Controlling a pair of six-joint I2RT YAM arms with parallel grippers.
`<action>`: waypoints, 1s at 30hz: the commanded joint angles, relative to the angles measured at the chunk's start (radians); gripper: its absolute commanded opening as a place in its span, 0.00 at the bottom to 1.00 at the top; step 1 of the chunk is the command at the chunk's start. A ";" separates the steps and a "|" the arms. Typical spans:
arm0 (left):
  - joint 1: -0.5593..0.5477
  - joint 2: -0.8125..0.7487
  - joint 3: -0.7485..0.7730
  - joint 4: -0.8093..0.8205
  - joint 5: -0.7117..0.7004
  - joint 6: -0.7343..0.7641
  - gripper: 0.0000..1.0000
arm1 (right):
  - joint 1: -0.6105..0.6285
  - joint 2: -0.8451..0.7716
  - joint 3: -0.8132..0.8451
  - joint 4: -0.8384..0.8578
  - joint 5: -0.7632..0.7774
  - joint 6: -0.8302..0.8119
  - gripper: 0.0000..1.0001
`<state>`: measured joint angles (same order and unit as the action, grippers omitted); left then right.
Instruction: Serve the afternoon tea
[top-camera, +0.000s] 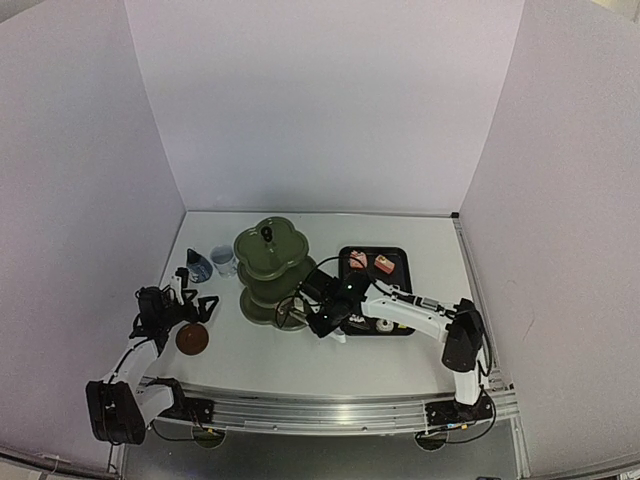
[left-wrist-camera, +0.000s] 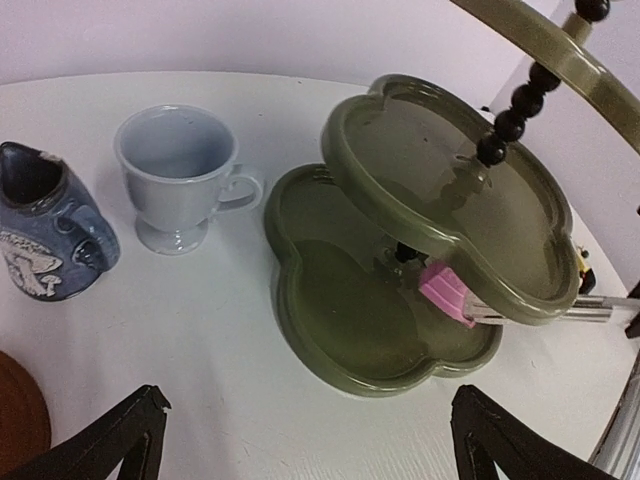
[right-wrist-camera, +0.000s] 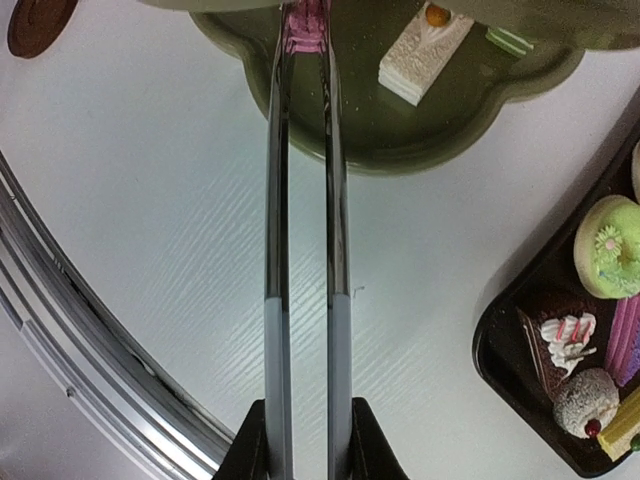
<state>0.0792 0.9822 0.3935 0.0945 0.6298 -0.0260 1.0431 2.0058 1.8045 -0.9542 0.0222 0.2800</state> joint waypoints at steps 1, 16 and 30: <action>-0.049 0.039 0.064 0.037 0.078 0.136 0.99 | 0.001 0.068 0.081 0.030 0.001 -0.002 0.00; -0.075 0.082 0.080 0.061 0.071 0.155 0.99 | 0.001 0.109 0.095 0.037 0.017 0.031 0.29; -0.075 0.076 0.083 0.038 0.071 0.184 0.99 | 0.001 0.024 0.075 0.040 -0.012 0.033 0.36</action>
<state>0.0055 1.0691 0.4381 0.1155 0.6891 0.1326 1.0435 2.1218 1.8698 -0.9348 0.0383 0.3050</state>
